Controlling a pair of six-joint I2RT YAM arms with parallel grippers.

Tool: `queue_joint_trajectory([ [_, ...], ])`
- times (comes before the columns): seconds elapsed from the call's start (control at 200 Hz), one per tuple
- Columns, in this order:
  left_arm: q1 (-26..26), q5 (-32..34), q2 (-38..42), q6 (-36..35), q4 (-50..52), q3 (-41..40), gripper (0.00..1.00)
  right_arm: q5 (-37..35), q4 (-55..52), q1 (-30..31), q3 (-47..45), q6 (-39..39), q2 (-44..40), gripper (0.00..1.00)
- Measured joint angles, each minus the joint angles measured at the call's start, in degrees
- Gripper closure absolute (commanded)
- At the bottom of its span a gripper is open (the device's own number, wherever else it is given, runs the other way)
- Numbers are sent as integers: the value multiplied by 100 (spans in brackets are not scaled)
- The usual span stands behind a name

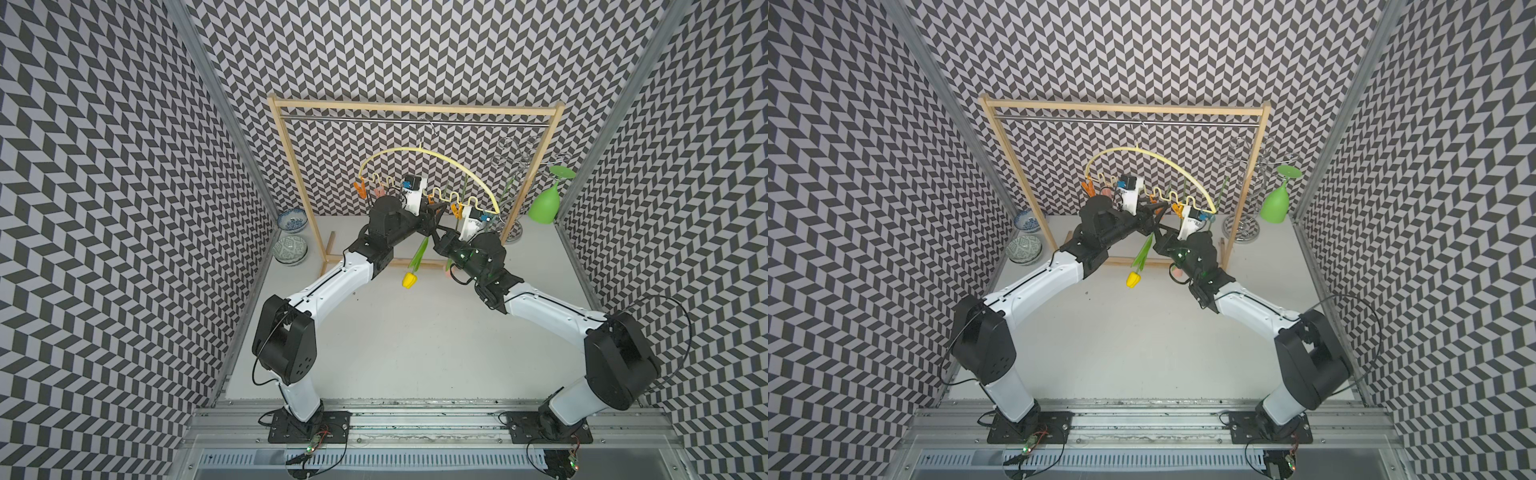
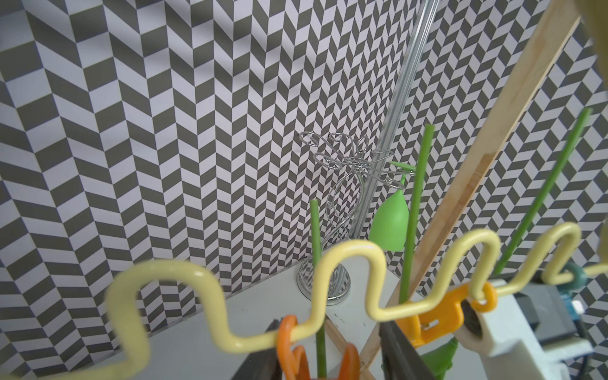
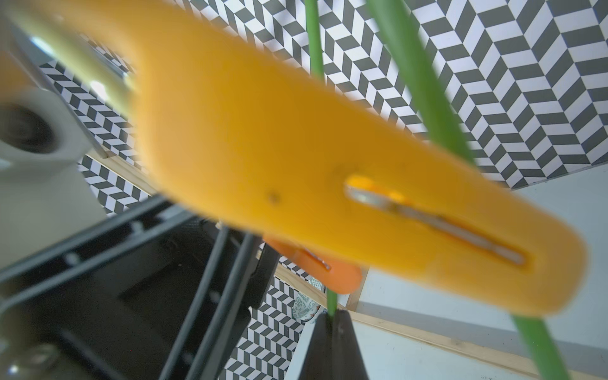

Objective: Dry the flowers on a clothes hanger
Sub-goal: Clamp the flower onto the hanger.

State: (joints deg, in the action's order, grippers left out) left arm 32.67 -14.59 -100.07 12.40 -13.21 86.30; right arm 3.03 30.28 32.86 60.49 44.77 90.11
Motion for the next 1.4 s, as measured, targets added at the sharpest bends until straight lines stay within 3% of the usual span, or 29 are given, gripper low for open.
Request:
queue_joint_trajectory([
  [0.325,-2,-11,0,13,-2,0,47,2,-61,0,44,-22,2,100],
  [0.516,-2,-9,0,13,-2,0,47,68,-136,0,42,-39,2,73],
  [0.891,-2,-4,0,13,0,0,46,210,-205,0,-417,-107,-140,69],
  [0.981,0,0,0,20,-9,-4,40,334,-269,0,-560,-177,-317,65],
  [1.157,-2,55,0,79,-107,-162,40,844,-448,2,-750,-446,-789,59],
  [1.402,-2,192,48,118,-138,-501,32,1432,-846,11,-1298,-874,-1687,42],
])
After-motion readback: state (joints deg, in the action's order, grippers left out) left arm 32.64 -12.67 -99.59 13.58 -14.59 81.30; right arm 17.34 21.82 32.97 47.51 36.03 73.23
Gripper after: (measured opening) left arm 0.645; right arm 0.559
